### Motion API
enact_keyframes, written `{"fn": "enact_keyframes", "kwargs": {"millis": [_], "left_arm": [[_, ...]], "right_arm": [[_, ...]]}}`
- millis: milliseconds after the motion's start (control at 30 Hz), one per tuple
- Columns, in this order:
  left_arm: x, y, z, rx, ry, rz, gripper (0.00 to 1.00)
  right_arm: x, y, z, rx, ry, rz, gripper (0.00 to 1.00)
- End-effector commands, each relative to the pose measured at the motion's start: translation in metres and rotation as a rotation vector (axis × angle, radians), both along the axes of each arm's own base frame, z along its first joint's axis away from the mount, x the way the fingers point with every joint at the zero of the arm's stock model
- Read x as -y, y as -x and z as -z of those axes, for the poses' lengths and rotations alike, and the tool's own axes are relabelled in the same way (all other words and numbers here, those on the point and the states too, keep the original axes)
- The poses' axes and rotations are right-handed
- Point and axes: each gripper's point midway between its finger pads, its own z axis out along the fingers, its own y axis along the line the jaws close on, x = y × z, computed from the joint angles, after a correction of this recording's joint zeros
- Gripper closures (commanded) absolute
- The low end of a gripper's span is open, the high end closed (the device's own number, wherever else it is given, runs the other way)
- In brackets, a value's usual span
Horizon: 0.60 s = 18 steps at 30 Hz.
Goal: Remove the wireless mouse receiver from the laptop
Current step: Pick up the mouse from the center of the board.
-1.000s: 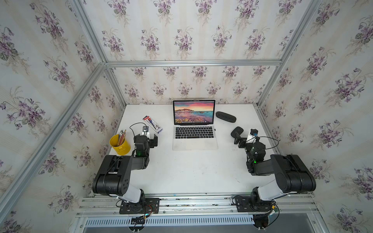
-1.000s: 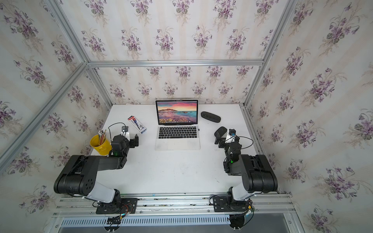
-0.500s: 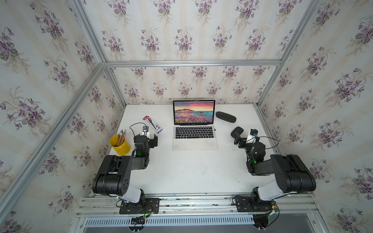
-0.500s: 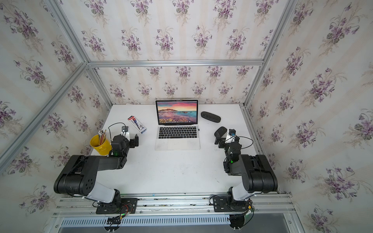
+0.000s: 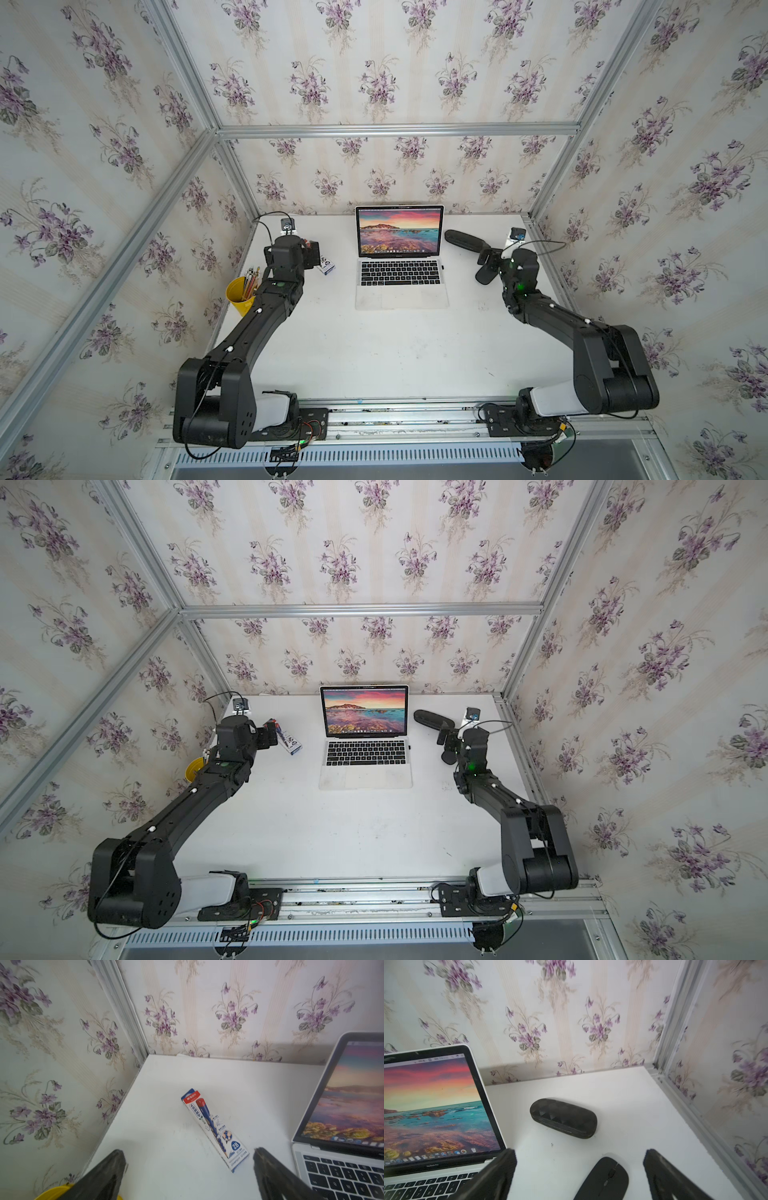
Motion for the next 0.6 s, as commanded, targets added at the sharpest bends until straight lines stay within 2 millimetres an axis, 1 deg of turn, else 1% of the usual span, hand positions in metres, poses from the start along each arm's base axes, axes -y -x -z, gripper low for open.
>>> {"fn": "enact_keyframes", "kwargs": {"millis": [0, 67, 133, 233, 300, 367, 433, 500, 533, 567], "left_arm": [[0.0, 0.036, 0.046, -0.312, 0.059, -0.049, 0.01], [0.007, 0.04, 0.048, -0.36, 0.068, -0.032, 0.01], [0.013, 0.044, 0.049, -0.39, 0.062, -0.017, 0.01], [0.022, 0.051, 0.05, -0.417, 0.043, 0.013, 0.01], [0.028, 0.054, 0.05, -0.43, 0.022, 0.033, 0.01], [0.031, 0.055, 0.05, -0.443, -0.005, 0.043, 0.01], [0.033, 0.056, 0.05, -0.461, -0.033, 0.044, 0.01], [0.036, 0.056, 0.048, -0.479, -0.06, 0.049, 0.01], [0.038, 0.055, 0.055, -0.513, -0.081, 0.05, 0.01], [0.04, 0.055, 0.057, -0.528, -0.098, 0.054, 0.01]], "right_arm": [[0.017, 0.017, 0.066, -0.414, -0.005, 0.159, 0.0], [0.02, 0.011, 0.08, -0.513, -0.006, 0.211, 0.0], [0.03, 0.005, 0.089, -0.566, -0.022, 0.315, 0.0], [0.033, 0.0, 0.103, -0.648, -0.062, 0.398, 0.0], [0.027, -0.003, 0.11, -0.667, -0.106, 0.398, 0.0], [0.018, -0.007, 0.114, -0.66, -0.167, 0.374, 0.0], [0.013, -0.009, 0.121, -0.678, -0.202, 0.368, 0.0], [0.014, -0.007, 0.13, -0.72, -0.195, 0.39, 0.0], [0.016, -0.005, 0.133, -0.742, -0.187, 0.408, 0.0], [0.017, -0.004, 0.136, -0.759, -0.182, 0.417, 0.0]]}}
